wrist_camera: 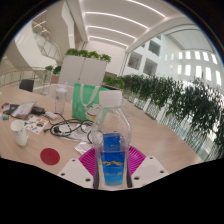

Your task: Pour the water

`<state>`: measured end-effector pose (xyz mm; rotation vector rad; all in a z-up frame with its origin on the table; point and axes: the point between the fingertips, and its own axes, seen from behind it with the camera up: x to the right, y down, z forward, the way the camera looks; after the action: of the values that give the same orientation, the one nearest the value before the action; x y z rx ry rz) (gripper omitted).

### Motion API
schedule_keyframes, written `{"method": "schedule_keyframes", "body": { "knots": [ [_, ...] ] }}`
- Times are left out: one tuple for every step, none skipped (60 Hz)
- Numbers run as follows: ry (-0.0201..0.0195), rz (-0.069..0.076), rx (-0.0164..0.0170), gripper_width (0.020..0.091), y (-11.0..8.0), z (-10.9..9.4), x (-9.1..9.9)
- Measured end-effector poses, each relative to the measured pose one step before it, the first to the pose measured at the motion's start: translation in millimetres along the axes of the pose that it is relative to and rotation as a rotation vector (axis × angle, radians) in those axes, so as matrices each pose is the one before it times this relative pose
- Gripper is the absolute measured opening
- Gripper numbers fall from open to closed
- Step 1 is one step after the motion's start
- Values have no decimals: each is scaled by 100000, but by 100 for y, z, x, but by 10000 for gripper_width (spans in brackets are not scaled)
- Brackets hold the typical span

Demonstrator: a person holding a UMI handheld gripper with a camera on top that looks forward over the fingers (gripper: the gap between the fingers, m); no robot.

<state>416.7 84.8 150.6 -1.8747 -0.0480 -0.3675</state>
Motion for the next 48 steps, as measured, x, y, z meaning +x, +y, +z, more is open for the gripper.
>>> {"method": "schedule_keyframes", "body": {
  "knots": [
    [677, -4249, 955, 369, -1204, -149, -388],
    [207, -4611, 686, 369, -1416, -648, 757],
    [1127, -5085, 708, 370, -1171, 6, -360],
    [464, -5349, 573, 371, -1135, 48, 54],
    [1779, -5420, 1163, 370, -863, 496, -1289],
    [921, -5784, 844, 369, -1154, -82, -430],
    [518, -6108, 425, 369, -1455, -658, 477],
    [889, -5491, 785, 370, -1120, -7, -421],
    [949, -5334, 443, 368, -1017, 122, -546],
    [796, -5397, 83, 368, -988, 21, -524],
    [703, -5443, -157, 368, -956, 114, -570],
    [1019, -4993, 414, 368, -1052, 609, -994],
    [1317, -5026, 575, 369, -1129, 105, -695],
    [133, -5927, 777, 369, -827, -745, 881],
    [1252, -6029, 646, 368, -1049, 190, -605],
    [1005, -6577, 330, 367, -940, 168, -569],
    [1878, -6295, -277, 367, -1440, 961, -1905],
    [-1085, -6944, 95, 367, -54, -918, 1359],
    [836, -5359, 93, 365, -1308, 635, -1398],
    [-213, -5225, 307, 366, -981, -77, -630],
    [-499, -4889, 481, 366, -999, -52, -690],
    [-519, -4974, 341, 366, -902, -26, -576],
    [-464, -5166, 105, 365, -772, -11, -578],
    [-216, -5508, -68, 368, -762, 139, -542],
    [-959, -6281, -7, 367, 360, -850, 546],
    [545, -5525, -236, 369, -796, 73, -235],
    [63, -4869, 482, 368, -905, 1063, -329],
    [382, -5222, -265, 367, -595, 28, -74],
    [194, -4910, -331, 366, -545, 81, -95],
    [-143, -4603, -254, 369, -507, 70, -197],
    [-717, -4470, -78, 369, -546, 30, -270],
    [-1068, -4127, 200, 370, -578, 33, -316],
    [-968, -3606, 484, 371, -564, 50, -228],
    [-502, -3252, 347, 368, -405, 49, -85],
    [-434, -3355, -68, 368, 380, -622, 192],
    [-138, -3413, -711, 372, -402, 621, 60],
    [130, -4075, -1209, 370, -68, 127, 75],
    [79, -4150, -1096, 370, -37, -29, 122],
    [271, -3525, -631, 370, -104, -23, 147],
    [325, -2682, -160, 372, -191, -22, 184],
    [114, -2162, -90, 372, -186, -8, 125],
    [-386, -2047, -292, 370, 199, -485, 121],
    [-662, -1590, -319, 372, -188, 362, 53],
    [-408, -1141, -438, 371, -67, 53, -13],
    [-596, -836, -437, 371, -20, -7, -74],
    [-695, -556, -354, 371, -37, -22, -75],
    [-569, -339, -197, 372, -58, -9, -70],
    [-402, -308, -199, 372, -46, 16, -57]
  ]
}}
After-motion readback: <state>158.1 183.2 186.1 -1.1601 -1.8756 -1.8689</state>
